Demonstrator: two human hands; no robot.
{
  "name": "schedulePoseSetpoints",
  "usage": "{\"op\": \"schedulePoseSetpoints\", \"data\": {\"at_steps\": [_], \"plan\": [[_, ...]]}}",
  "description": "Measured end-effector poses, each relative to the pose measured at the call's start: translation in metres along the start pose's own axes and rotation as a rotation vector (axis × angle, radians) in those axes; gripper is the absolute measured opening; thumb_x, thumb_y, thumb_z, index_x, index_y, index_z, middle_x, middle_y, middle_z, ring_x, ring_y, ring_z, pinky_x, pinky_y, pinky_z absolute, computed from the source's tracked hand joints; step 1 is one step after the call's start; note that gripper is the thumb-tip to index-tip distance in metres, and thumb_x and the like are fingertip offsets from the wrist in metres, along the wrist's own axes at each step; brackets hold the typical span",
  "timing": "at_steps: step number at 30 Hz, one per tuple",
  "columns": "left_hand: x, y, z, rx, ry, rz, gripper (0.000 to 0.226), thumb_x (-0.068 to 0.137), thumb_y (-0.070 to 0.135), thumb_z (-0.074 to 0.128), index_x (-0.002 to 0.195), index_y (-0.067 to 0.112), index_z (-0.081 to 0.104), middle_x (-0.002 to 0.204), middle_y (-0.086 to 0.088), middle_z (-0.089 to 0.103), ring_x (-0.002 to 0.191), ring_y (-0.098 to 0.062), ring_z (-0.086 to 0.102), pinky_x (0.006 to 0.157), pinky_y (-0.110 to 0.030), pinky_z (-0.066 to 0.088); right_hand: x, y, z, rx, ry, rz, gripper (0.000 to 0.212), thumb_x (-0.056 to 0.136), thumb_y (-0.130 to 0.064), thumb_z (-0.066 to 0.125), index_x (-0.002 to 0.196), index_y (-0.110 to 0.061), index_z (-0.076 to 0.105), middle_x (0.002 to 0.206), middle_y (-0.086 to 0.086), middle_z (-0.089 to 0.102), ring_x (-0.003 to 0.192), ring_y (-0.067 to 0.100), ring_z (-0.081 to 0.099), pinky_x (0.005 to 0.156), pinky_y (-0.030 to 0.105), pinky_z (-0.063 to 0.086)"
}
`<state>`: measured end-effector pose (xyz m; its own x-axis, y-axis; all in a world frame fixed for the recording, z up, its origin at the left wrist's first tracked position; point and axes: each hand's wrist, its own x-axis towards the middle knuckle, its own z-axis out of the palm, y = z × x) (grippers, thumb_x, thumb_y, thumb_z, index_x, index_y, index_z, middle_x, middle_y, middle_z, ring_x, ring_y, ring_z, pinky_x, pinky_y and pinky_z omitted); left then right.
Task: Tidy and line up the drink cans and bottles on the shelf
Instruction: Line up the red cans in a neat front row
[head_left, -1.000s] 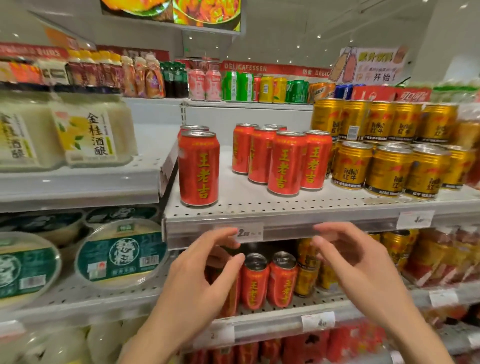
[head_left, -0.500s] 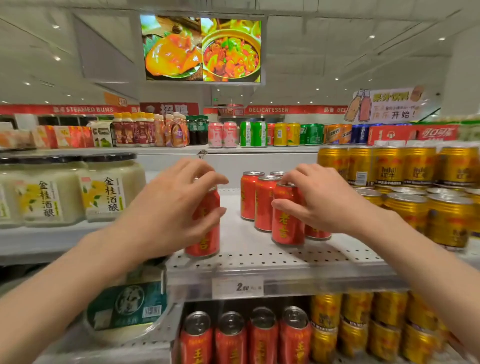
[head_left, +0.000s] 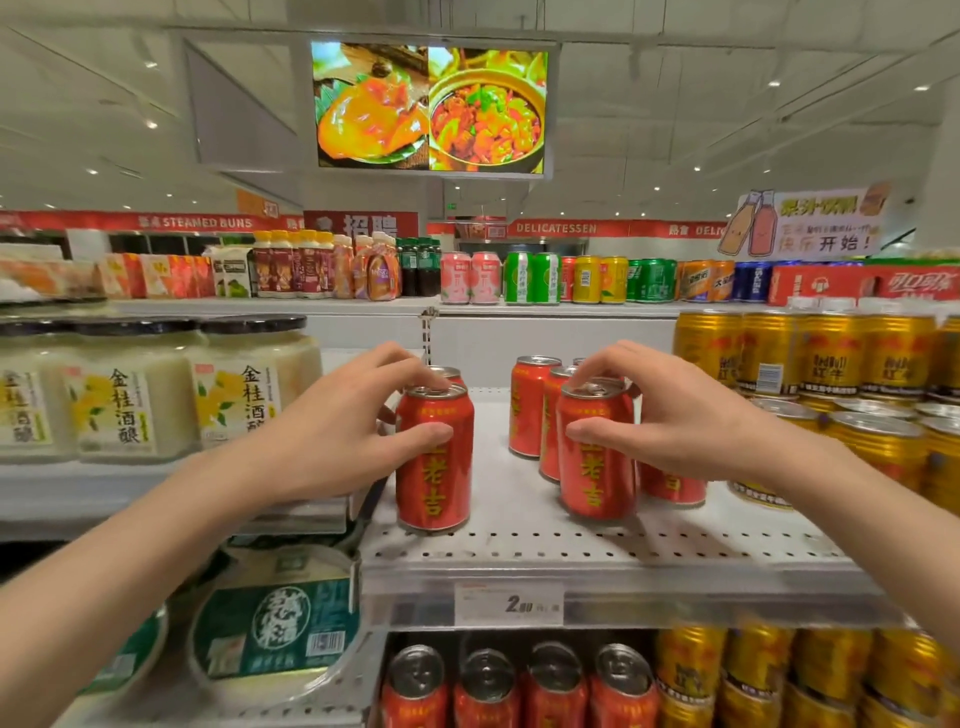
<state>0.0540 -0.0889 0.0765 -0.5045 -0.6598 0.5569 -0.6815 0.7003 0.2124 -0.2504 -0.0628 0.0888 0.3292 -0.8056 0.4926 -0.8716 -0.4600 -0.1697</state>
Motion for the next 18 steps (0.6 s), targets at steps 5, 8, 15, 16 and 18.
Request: {"op": "schedulePoseSetpoints", "data": {"at_steps": [5, 8, 15, 16, 18], "plan": [[0.001, -0.004, 0.003, -0.016, 0.022, 0.014, 0.049, 0.085, 0.057, 0.059, 0.126, 0.031, 0.061, 0.122, 0.017, 0.054, 0.112, -0.001, 0.056, 0.088, -0.027, 0.057, 0.019, -0.023, 0.012, 0.19, -0.059, -0.029, 0.04, 0.085, -0.05, 0.072, 0.121, -0.036, 0.06, 0.121, -0.017, 0.064, 0.106, -0.001, 0.061, 0.086, 0.025, 0.054], [0.002, -0.006, 0.004, -0.023, 0.033, 0.02, 0.048, 0.085, 0.056, 0.06, 0.126, 0.031, 0.062, 0.121, 0.017, 0.055, 0.113, -0.001, 0.055, 0.088, -0.027, 0.056, 0.03, -0.033, 0.018, 0.217, -0.084, -0.062, 0.039, 0.085, -0.046, 0.075, 0.12, -0.034, 0.062, 0.117, -0.016, 0.067, 0.104, 0.0, 0.064, 0.086, 0.024, 0.055], [0.003, -0.007, 0.006, -0.014, 0.035, 0.028, 0.05, 0.085, 0.06, 0.056, 0.126, 0.031, 0.06, 0.12, 0.017, 0.055, 0.11, -0.001, 0.056, 0.089, -0.029, 0.056, 0.026, -0.032, 0.027, 0.287, -0.055, -0.039, 0.043, 0.083, -0.047, 0.075, 0.122, -0.034, 0.064, 0.126, -0.02, 0.066, 0.111, -0.004, 0.063, 0.089, 0.023, 0.054], [0.003, -0.008, 0.006, -0.003, 0.035, 0.033, 0.051, 0.086, 0.062, 0.055, 0.126, 0.031, 0.06, 0.12, 0.017, 0.055, 0.11, -0.001, 0.056, 0.089, -0.03, 0.056, 0.026, -0.033, 0.026, 0.271, -0.053, -0.039, 0.043, 0.083, -0.048, 0.074, 0.123, -0.034, 0.064, 0.129, -0.02, 0.065, 0.114, -0.003, 0.062, 0.091, 0.024, 0.054], [0.002, -0.008, 0.007, 0.035, 0.041, 0.046, 0.055, 0.084, 0.067, 0.049, 0.125, 0.033, 0.059, 0.119, 0.018, 0.054, 0.11, -0.001, 0.054, 0.091, -0.033, 0.054, 0.025, -0.035, 0.022, 0.243, -0.082, -0.03, 0.044, 0.086, -0.052, 0.069, 0.126, -0.036, 0.064, 0.134, -0.021, 0.063, 0.117, -0.004, 0.059, 0.096, 0.026, 0.053]]}}
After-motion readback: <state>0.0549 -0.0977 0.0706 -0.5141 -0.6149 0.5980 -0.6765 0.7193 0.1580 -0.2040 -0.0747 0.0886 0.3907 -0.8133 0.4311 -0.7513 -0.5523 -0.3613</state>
